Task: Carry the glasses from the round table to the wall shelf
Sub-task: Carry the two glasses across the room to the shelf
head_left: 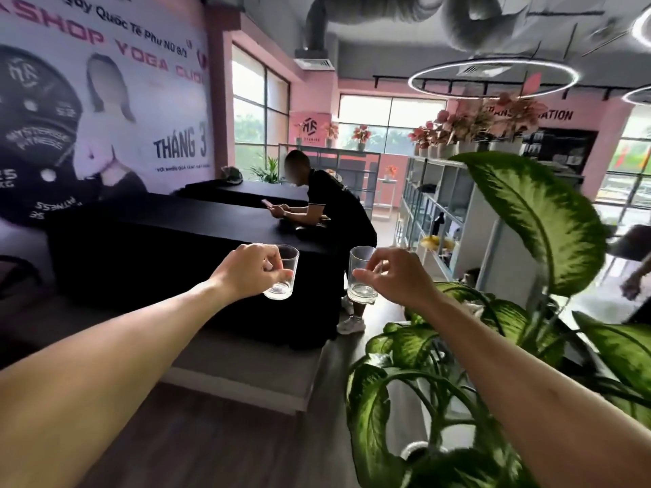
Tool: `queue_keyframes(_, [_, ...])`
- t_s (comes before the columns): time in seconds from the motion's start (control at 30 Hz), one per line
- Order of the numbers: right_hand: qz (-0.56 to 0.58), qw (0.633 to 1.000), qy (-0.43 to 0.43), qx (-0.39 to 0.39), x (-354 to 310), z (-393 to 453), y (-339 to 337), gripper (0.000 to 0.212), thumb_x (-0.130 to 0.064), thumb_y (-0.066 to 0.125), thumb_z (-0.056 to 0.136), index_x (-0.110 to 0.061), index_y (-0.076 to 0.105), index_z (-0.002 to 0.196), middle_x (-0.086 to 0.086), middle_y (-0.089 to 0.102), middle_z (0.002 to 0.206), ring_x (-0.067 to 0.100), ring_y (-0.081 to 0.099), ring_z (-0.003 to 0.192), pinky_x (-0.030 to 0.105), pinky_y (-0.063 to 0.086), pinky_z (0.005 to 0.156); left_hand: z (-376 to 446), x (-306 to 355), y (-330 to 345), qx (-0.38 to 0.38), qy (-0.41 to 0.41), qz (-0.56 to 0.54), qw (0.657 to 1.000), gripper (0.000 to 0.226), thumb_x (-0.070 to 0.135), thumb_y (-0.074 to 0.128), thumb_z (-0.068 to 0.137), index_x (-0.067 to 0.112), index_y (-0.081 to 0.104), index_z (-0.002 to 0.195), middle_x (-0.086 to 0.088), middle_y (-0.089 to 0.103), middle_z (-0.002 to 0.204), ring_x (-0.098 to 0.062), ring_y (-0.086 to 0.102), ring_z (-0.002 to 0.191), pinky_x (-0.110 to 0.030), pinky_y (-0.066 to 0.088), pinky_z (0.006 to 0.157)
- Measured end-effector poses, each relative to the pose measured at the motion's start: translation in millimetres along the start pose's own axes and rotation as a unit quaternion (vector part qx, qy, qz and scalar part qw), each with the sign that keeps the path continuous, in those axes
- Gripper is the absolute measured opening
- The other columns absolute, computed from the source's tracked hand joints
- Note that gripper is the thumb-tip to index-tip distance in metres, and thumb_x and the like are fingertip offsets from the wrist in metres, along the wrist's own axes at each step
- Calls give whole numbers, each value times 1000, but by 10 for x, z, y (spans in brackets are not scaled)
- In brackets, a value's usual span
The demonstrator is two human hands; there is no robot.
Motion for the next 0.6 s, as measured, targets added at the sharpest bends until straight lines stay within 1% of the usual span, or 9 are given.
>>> queue_keyframes(0.07, [14, 1000, -11, -4, 6, 260, 189, 27, -34, 83, 76, -31, 61, 61, -23, 57, 72, 0, 60, 69, 17, 40, 62, 172, -180, 9, 3, -9, 4, 1000, 27, 49, 79, 75, 34, 59, 65, 12, 69, 70, -9, 68, 75, -29, 54, 78])
queue_keyframes(0.1, [21, 1000, -21, -6, 7, 409, 298, 27, -33, 84, 76, -30, 62, 61, -23, 58, 71, -1, 60, 68, 16, 41, 61, 262, -287, 15, 7, -16, 6, 1000, 27, 49, 79, 75, 33, 59, 65, 11, 69, 71, -10, 68, 75, -29, 54, 77])
queue_keyframes(0.2, [28, 999, -44, -8, 27, 889, 649, 24, -36, 85, 73, -29, 65, 62, -11, 67, 77, 9, 67, 71, 22, 51, 68, 522, -620, 27, 18, -40, 20, 999, 27, 48, 79, 75, 33, 58, 65, 9, 68, 70, -13, 67, 75, -30, 53, 77])
queue_keyframes(0.27, [35, 998, -56, -18, 66, 1231, 895, 24, -40, 84, 72, -31, 64, 61, -7, 69, 78, 10, 67, 73, 28, 54, 71, 695, -842, 20, 21, -58, 33, 998, 27, 47, 79, 75, 34, 58, 64, 10, 64, 66, -14, 66, 74, -31, 54, 78])
queue_keyframes(0.33, [41, 996, -75, -32, 79, 1606, 1152, 26, -44, 83, 72, -32, 63, 59, -6, 69, 73, 10, 66, 70, 30, 56, 71, 910, -1078, 0, 31, -75, 49, 996, 28, 47, 79, 76, 34, 57, 64, 12, 59, 62, -12, 62, 69, -31, 54, 78])
queue_keyframes(0.43, [49, 993, -93, -55, 48, 2140, 1508, 26, -47, 81, 72, -27, 67, 64, -4, 69, 70, 11, 65, 70, 31, 56, 72, 1209, -1424, -67, 45, -105, 58, 992, 27, 47, 79, 77, 33, 59, 65, 12, 59, 60, -8, 58, 62, -30, 52, 74])
queue_keyframes(0.5, [62, 990, -105, -75, 14, 2485, 1736, 25, -47, 81, 71, -26, 68, 66, -3, 69, 69, 13, 64, 69, 32, 55, 72, 1403, -1642, -119, 60, -129, 69, 987, 26, 48, 78, 76, 32, 60, 66, 10, 61, 59, -8, 60, 61, -31, 53, 72])
queue_keyframes(0.6, [78, 984, -129, -95, -85, 2930, 2067, 27, -46, 82, 71, -28, 64, 60, -6, 66, 65, 12, 62, 66, 31, 54, 70, 1618, -1945, -230, 84, -171, 79, 979, 26, 49, 78, 76, 29, 63, 69, 6, 67, 61, -12, 66, 65, -33, 55, 73])
Point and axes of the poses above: each hand's wrist, its own z-axis towards the middle knuckle, its own y-axis out of the palm, x = y × z, the point moved 4 cm from there along z, towards the middle knuckle
